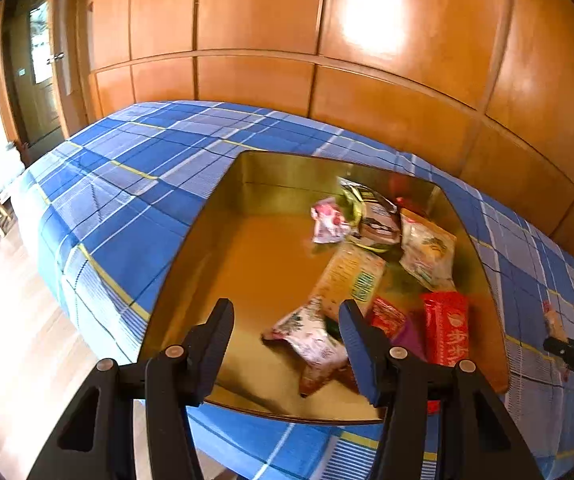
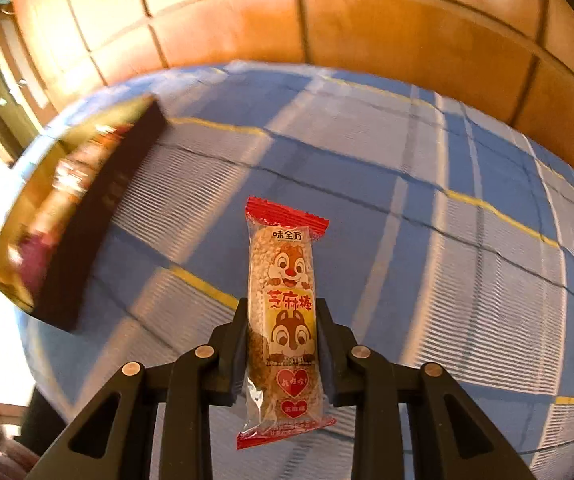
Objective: Organize snacks
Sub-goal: 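Carry the cracker-stick bag in the right gripper toward the gold tray, then lower the cracker-stick bag into the gold tray and open the right gripper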
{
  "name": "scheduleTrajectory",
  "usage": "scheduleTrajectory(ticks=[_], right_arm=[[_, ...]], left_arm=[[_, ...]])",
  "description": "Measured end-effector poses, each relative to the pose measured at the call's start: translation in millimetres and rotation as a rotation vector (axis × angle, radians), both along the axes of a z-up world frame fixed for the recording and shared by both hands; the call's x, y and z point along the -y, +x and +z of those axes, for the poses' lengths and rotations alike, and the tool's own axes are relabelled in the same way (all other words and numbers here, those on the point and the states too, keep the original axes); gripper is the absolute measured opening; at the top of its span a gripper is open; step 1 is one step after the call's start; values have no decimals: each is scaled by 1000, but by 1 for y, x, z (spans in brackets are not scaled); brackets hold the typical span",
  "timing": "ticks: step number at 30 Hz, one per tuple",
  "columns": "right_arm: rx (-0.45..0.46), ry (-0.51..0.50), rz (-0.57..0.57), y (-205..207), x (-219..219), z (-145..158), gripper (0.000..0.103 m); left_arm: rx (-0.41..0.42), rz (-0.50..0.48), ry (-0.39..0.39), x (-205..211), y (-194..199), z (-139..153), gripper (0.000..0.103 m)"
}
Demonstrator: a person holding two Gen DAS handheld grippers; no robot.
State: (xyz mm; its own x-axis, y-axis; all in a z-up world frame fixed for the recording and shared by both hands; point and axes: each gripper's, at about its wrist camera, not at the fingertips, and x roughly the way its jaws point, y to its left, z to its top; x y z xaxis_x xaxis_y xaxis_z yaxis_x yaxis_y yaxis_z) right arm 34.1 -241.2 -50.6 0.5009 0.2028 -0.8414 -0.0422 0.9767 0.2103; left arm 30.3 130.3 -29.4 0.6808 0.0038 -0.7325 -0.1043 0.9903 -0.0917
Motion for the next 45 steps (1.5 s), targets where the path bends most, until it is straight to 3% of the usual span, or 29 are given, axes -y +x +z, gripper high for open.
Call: scheduleTrajectory(ticks=[8,11,14,18,22,29,33,45], right_arm=[[93,151,186,26,-98,60,29],[101,164,242,45,-139,71,29],[82,152,257,65,-171,67,31],[1,148,249,94,-199,40,32],[-30,130,265,101,-209,23,32],[14,121,338,82,-210,32,27],[9,38,358,77,-222,19,20],[4,81,325,72,-214,14,21]], left_arm=[[7,13,-11,-8,-3,0,56],[12,17,-21,-12,-4,1,56],[9,24,-28,-15,-4,-1,56],[0,24,-36,-19,-4,-5,56],[-12,22,-43,-20,-3,-9,56],[-16,23,-40,-17,-1,-12,56],[-7,16,-37,-13,-1,-9,61],[25,4,9,1,-10,4,75]])
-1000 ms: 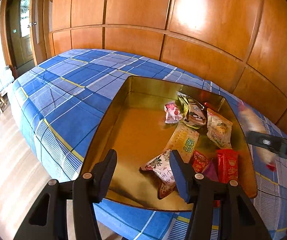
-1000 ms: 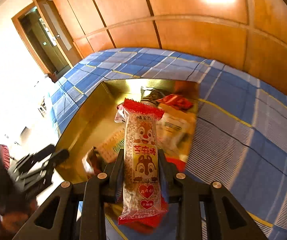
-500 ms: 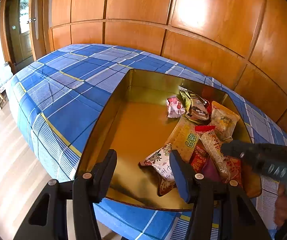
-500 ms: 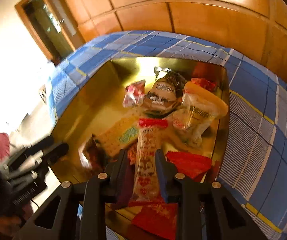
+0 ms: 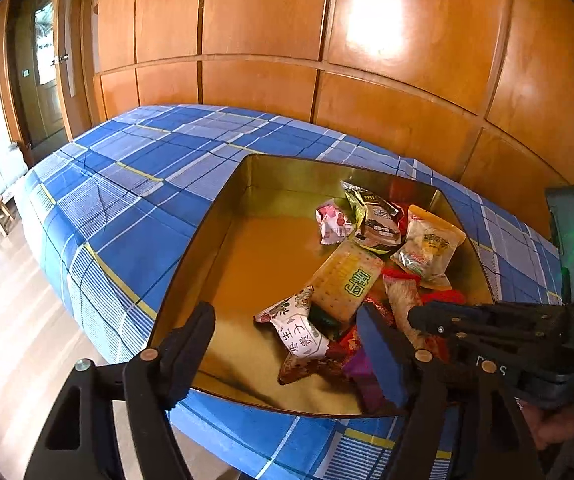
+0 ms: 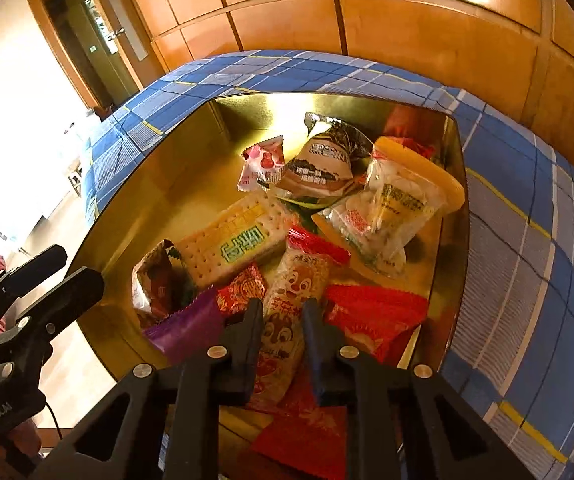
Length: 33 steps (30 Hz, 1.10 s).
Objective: Organize snacks
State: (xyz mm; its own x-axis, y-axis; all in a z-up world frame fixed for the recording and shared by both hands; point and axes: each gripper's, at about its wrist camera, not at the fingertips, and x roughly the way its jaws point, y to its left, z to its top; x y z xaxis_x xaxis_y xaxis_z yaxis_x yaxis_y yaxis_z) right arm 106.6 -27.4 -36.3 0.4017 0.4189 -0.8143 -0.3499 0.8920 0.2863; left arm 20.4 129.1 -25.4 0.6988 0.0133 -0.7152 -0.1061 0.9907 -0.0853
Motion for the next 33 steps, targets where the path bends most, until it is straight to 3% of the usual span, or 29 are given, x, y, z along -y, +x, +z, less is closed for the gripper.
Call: scheduleTrajectory(ticks=[11,20,33], right_arm=[[81,-2,-43,-24,6,18,22],[184,-36,-157,-48,22,36,31],[224,-49,-229,-71,43,41,35]], left_arm=[[29,-1,36,12,-8,7,87],[55,10,66,22,-17,11,102],[74,1,96,36,-26,15,103]])
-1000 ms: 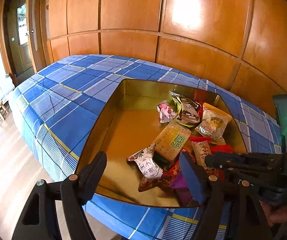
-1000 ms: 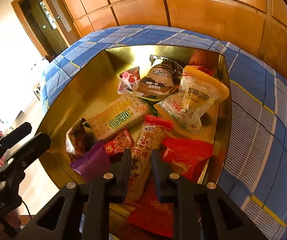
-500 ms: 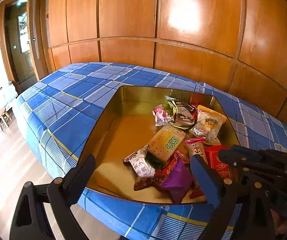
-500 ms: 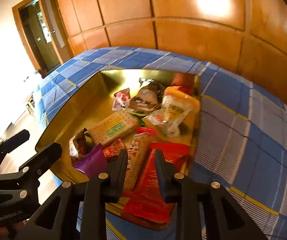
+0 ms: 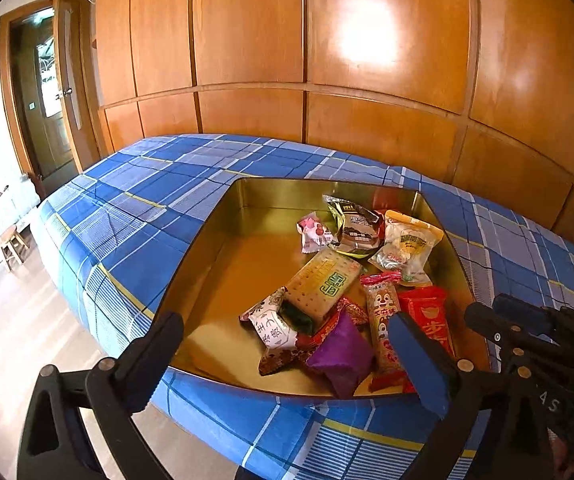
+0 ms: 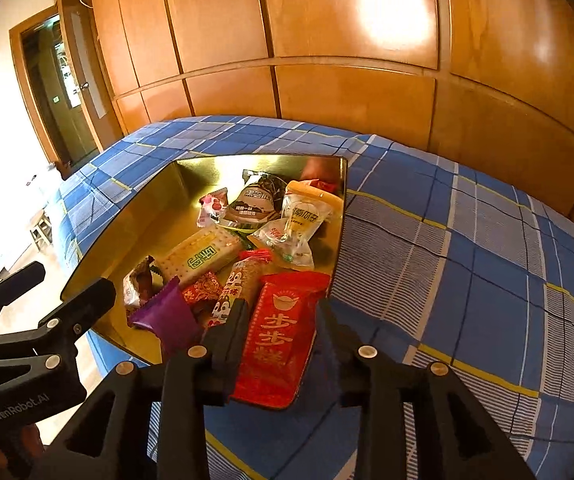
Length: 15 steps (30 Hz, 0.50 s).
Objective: Organize snacks
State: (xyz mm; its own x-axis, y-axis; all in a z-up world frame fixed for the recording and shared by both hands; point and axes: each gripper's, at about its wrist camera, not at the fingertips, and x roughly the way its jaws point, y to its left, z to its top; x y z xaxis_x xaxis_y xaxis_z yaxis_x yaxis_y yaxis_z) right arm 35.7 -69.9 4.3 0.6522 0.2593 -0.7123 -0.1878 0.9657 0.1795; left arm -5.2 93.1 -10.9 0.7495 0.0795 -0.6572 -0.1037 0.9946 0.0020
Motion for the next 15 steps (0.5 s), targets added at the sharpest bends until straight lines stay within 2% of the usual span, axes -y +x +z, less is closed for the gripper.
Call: scheduleTrajectory(ticks=[15], right_arm=[[21,-5,-4,-6,1,4,35]], left_arm=[[9,26,10,0,-2,2,103]])
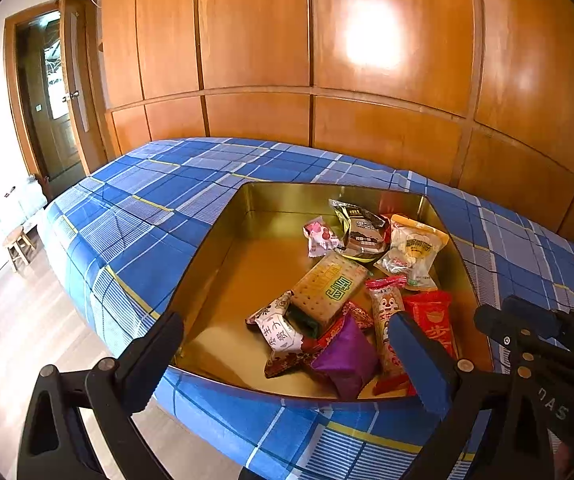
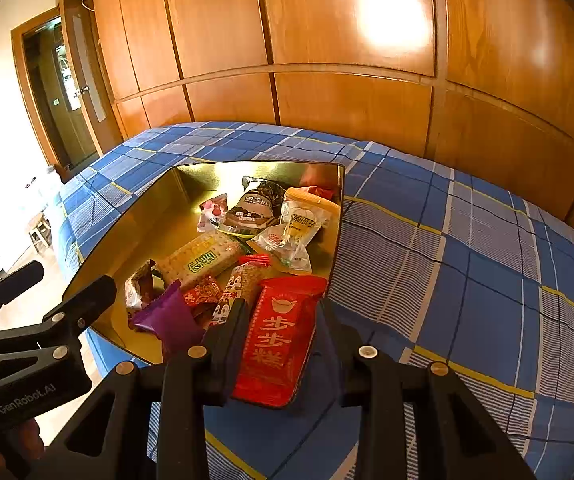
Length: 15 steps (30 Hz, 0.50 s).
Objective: Organize snacks
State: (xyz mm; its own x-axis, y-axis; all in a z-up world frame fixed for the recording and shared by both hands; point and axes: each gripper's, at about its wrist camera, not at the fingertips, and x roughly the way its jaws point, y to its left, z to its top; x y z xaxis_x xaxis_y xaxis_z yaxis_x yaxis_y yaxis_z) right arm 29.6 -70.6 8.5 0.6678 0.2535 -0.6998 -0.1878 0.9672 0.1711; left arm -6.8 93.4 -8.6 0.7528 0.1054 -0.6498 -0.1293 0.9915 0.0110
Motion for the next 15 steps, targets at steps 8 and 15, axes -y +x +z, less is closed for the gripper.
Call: scheduleTrajectory(ticks=[8,15], right_arm=[[3,0,6,0,-1,1,35],[6,0,9,0,-2,1,35]], left_arm=[[7,3,-3,0,-1,2,103],[6,6,2,0,-1,3,103]])
